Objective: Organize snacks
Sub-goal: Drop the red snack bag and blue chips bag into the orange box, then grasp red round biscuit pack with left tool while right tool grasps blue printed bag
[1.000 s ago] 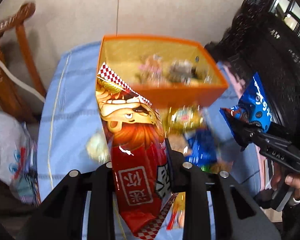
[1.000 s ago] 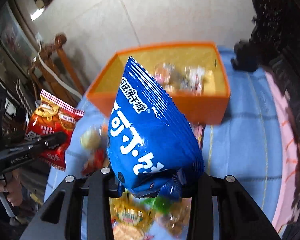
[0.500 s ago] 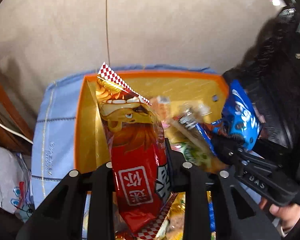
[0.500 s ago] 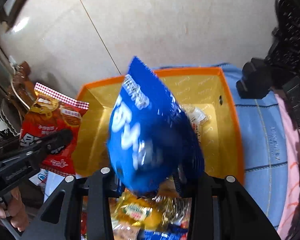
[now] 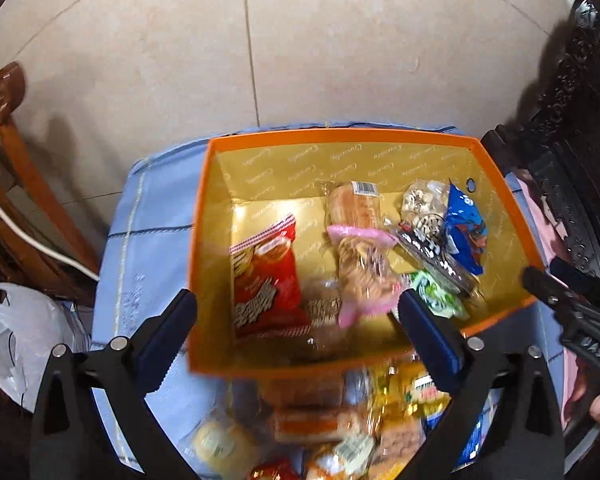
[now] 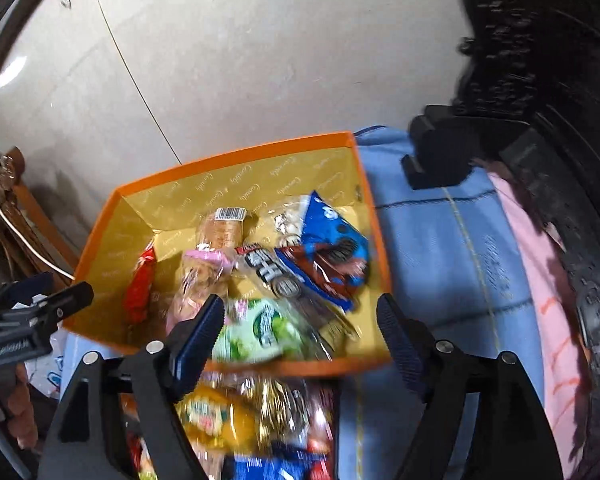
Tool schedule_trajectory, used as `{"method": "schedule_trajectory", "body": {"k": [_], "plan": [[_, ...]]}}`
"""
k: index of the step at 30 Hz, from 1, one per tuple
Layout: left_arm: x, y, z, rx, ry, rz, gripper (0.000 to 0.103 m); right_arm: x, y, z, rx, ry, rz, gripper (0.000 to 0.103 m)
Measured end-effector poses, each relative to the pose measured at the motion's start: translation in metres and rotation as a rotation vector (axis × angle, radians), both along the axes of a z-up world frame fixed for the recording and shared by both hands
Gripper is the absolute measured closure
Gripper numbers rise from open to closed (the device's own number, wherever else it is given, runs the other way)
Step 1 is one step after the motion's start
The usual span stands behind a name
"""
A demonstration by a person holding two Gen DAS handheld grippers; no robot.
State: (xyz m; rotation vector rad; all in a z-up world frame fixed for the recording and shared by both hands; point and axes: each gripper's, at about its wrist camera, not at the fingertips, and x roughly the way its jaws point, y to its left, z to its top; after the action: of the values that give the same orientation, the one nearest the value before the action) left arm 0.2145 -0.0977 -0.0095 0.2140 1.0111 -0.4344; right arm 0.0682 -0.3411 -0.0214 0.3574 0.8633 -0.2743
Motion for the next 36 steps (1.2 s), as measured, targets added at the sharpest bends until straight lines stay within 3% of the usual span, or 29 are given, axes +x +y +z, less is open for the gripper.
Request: {"method": "schedule_trajectory", "body": {"k": [3, 7, 12, 17, 23, 25, 27, 32, 36], "plan": [[-0.025, 0.025, 0.002, 0.003, 0.004, -0.006, 0.005, -0.041, 0.003, -0.006, 0.0, 0.023, 0.009, 0.01], [-0.052, 0.054, -0.011, 0.036, 0.046, 0.02, 0.005, -0.085, 0.014, -0.028, 0.001, 0.129, 0.038, 0.01], [-0.085, 0.09, -0.041, 0.065, 0.141, 0.071, 0.005, -0.119, 0.024, -0.058, 0.1, 0.219, 0.013, 0.01], [-0.109, 0.114, -0.06, 0.11, 0.187, 0.099, 0.005, -0.115, 0.052, -0.067, 0.096, 0.24, 0.067, 0.01], [-0.123, 0.137, -0.063, 0.138, 0.199, 0.127, 0.005, -0.078, 0.086, -0.082, 0.046, 0.274, 0.115, 0.012], [-0.126, 0.143, -0.063, 0.142, 0.205, 0.132, 0.005, -0.062, 0.096, -0.094, 0.027, 0.326, 0.132, 0.024], [-0.129, 0.149, -0.065, 0.151, 0.208, 0.138, 0.005, -0.053, 0.101, -0.1, -0.008, 0.336, 0.136, 0.026], [-0.13, 0.161, -0.073, 0.149, 0.237, 0.162, 0.005, -0.035, 0.112, -0.103, -0.033, 0.33, 0.167, 0.025], [-0.127, 0.157, -0.079, 0.141, 0.261, 0.159, 0.005, -0.029, 0.102, -0.11, 0.091, 0.35, 0.132, 0.013]]}}
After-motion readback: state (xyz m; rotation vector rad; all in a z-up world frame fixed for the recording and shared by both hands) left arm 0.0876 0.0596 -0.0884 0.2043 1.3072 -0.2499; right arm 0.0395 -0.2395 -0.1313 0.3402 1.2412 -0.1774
